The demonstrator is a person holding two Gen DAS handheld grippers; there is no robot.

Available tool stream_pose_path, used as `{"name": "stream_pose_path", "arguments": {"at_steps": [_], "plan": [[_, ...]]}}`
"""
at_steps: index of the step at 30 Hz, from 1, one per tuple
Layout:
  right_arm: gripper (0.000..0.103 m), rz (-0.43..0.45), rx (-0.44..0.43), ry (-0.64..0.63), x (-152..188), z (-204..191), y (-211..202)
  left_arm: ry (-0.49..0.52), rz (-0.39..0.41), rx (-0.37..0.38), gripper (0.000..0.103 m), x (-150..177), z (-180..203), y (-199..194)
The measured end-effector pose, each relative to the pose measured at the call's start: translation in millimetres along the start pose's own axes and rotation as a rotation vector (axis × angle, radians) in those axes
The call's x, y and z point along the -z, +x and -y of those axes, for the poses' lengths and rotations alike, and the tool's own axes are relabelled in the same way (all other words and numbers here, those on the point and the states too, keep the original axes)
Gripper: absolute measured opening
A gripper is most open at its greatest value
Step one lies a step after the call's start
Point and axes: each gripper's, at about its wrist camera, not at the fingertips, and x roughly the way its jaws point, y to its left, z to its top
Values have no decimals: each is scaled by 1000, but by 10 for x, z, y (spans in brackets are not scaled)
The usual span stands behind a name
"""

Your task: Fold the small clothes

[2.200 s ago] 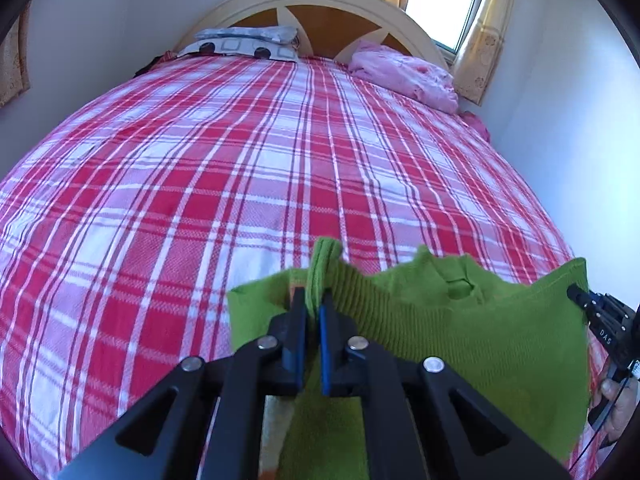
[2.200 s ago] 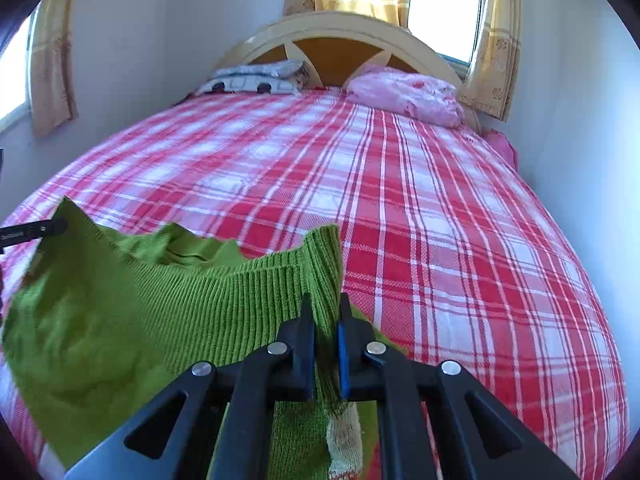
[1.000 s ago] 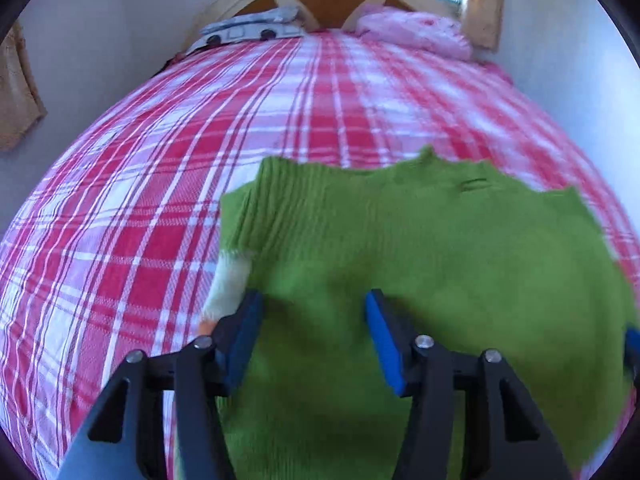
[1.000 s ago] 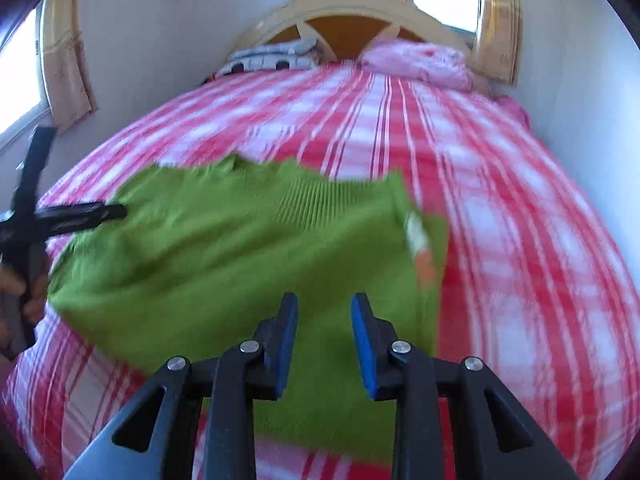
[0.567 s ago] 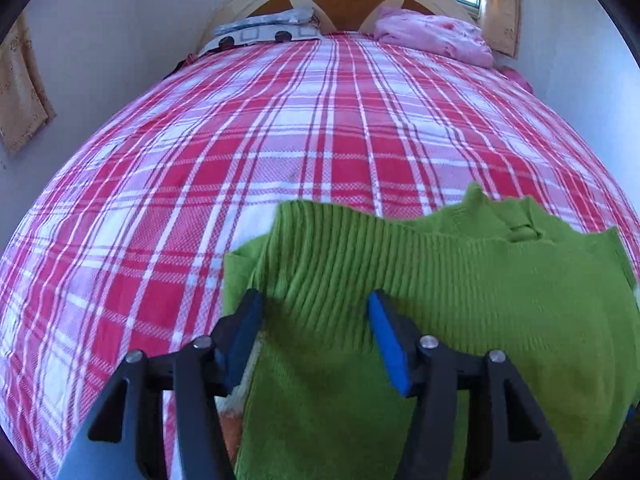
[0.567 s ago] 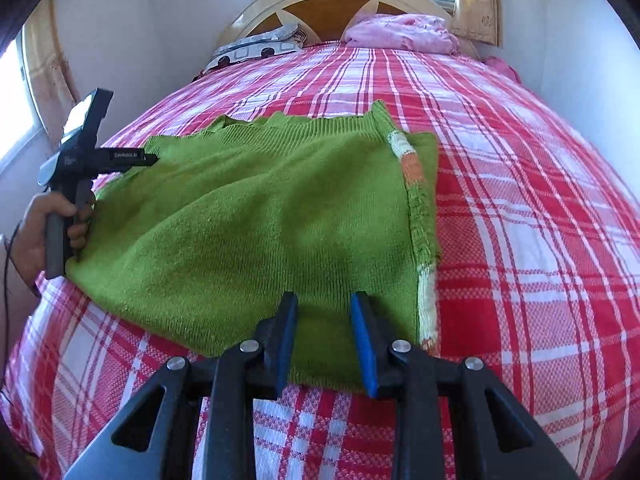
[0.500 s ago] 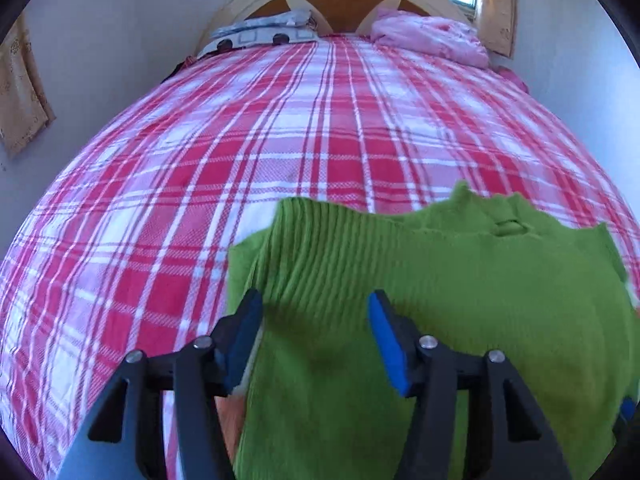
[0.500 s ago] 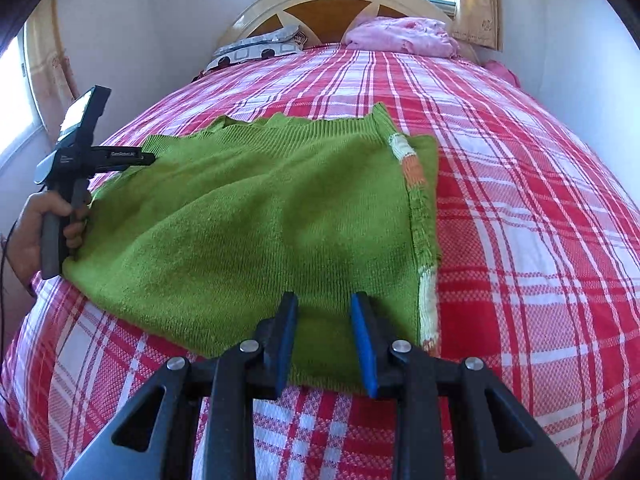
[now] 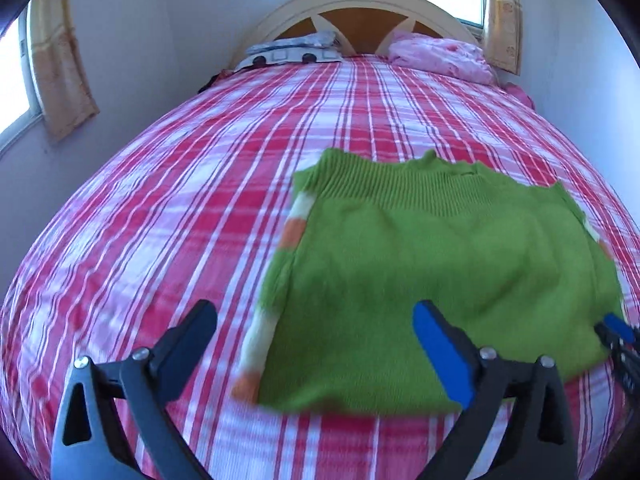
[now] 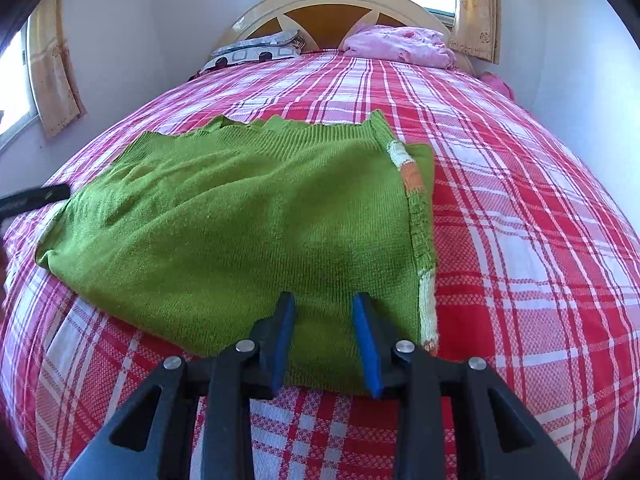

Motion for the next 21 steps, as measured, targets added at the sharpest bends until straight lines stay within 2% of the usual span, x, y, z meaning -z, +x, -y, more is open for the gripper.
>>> {"name": "stream_pose_path", "arguments": {"at_steps": [3, 6, 10, 14, 16, 17, 18, 21], "plan": [[34, 1, 2, 0, 0, 7, -1, -45, -4, 29, 101, 154, -97, -62], [34, 2, 5, -1, -5, 10, 2, -88, -26, 16, 101, 315, -146, -63], [35, 2, 15, -5, -6, -7, 0, -94, -74, 3, 101, 507, -126, -17], [39, 4, 34, -11, 0, -25, -6, -210, -105, 118, 101, 682, -184, -4], [39, 4, 34, -9, 5, -20, -13, -252, -63, 146, 92, 700, -199, -66], [39, 4, 31, -7, 4, -12, -12, -286, -60, 194, 87, 695, -222, -71], [39, 4, 28, -6, 3, -13, -13, -347, -62, 257, 82, 676, -265, -60], [39, 5, 22, -1, 9, -3, -17, -527, -60, 338, 82, 655, -391, 35]]}}
